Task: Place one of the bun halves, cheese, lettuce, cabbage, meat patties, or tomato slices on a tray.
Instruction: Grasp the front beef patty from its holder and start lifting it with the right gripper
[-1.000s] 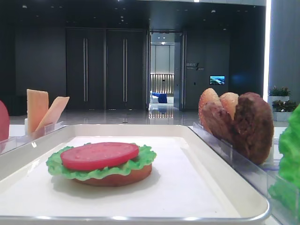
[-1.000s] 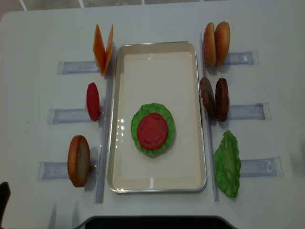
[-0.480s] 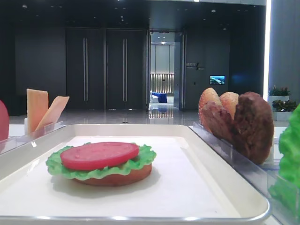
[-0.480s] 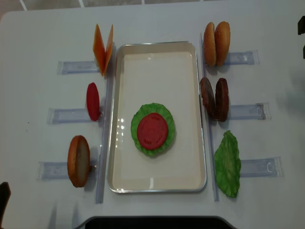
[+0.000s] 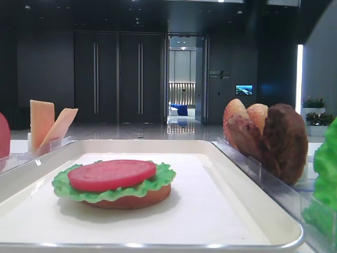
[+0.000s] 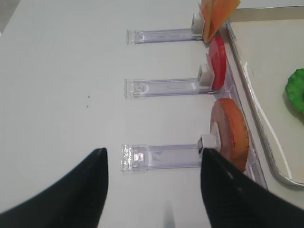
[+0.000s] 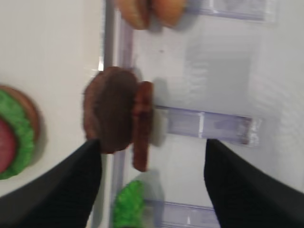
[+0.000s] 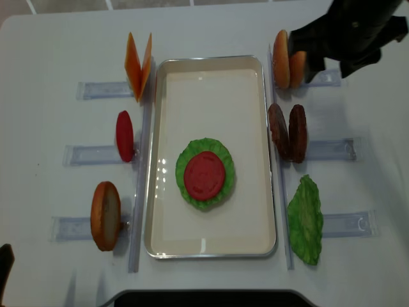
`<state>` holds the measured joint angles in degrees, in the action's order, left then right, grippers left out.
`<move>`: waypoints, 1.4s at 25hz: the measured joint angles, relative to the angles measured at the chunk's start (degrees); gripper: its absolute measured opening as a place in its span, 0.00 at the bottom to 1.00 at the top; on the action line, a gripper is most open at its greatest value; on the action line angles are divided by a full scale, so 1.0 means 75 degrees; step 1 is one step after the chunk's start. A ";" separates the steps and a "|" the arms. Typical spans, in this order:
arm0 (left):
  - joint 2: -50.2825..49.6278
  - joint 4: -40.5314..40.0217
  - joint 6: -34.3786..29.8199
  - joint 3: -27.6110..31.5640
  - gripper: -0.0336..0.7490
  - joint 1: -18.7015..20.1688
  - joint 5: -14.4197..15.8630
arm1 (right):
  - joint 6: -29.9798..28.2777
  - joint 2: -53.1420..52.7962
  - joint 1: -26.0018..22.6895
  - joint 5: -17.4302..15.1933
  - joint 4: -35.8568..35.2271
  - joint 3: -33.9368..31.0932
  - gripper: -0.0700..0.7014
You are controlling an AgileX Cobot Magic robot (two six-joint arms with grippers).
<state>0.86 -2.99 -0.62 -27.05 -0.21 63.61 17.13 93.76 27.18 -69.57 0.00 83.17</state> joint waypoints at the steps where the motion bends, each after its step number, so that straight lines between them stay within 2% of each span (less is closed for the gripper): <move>1: 0.0000 0.0000 0.0000 0.0000 0.64 0.0000 0.0000 | 0.0182 0.0151 0.0339 0.0000 0.0054 0.0200 0.66; 4: 0.0000 0.0000 0.0000 0.0000 0.64 0.0000 0.0000 | 0.0656 0.0573 0.1052 0.0000 0.0095 0.0744 0.65; 7: 0.0000 0.0000 0.0000 0.0000 0.64 0.0000 0.0000 | 0.1014 0.0927 0.1355 0.0000 0.0169 0.1005 0.65; 14: 0.0000 0.0000 0.0000 0.0000 0.64 0.0000 0.0000 | 0.1377 0.1582 0.1388 -0.0023 0.0280 0.1014 0.65; 35: 0.0000 0.0000 0.0000 0.0000 0.64 0.0000 0.0000 | 0.1345 0.2664 0.1244 -0.0023 0.0524 0.1014 0.65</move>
<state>0.86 -2.99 -0.62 -27.05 -0.21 63.61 27.22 113.73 36.51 -69.75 3.93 90.78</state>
